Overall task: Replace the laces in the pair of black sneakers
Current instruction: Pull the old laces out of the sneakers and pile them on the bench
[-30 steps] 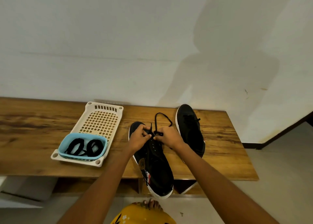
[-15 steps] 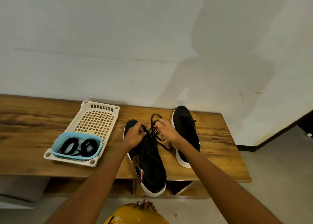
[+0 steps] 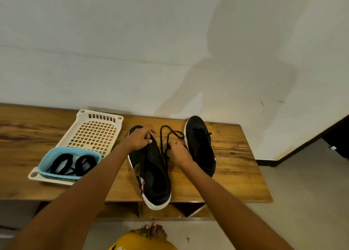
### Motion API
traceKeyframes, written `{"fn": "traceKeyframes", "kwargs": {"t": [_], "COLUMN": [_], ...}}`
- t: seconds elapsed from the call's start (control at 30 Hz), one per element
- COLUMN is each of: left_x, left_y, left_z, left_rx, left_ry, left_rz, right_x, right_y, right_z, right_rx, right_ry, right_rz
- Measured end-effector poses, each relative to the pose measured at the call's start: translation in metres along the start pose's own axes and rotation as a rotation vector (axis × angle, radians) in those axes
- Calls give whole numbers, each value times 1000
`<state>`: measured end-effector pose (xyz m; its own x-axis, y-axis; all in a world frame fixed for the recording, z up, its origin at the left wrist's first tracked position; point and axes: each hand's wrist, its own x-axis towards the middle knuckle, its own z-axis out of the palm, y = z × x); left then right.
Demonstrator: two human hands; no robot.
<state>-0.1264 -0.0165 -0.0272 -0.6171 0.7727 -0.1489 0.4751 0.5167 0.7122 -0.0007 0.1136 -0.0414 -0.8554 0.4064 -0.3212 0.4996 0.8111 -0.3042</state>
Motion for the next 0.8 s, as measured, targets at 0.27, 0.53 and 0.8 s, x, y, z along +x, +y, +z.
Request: {"fn": "traceKeyframes", "kwargs": {"t": [0.27,0.53,0.8], "left_x": [-8,-27,-54], "left_y": [3,76,188], "left_z": [0,-2,8], "left_rx": [122,-192,-942], "left_ry": [72,-109,-68], "left_rz": [35,143,83], "right_x": [-1,-31,-110], "right_y": [-3,-13,6], "right_z": [27,-77,-184], "right_rx": [-2,445,1249], "right_ry": [184,274,442], "right_rz": [42,-130,-174]}}
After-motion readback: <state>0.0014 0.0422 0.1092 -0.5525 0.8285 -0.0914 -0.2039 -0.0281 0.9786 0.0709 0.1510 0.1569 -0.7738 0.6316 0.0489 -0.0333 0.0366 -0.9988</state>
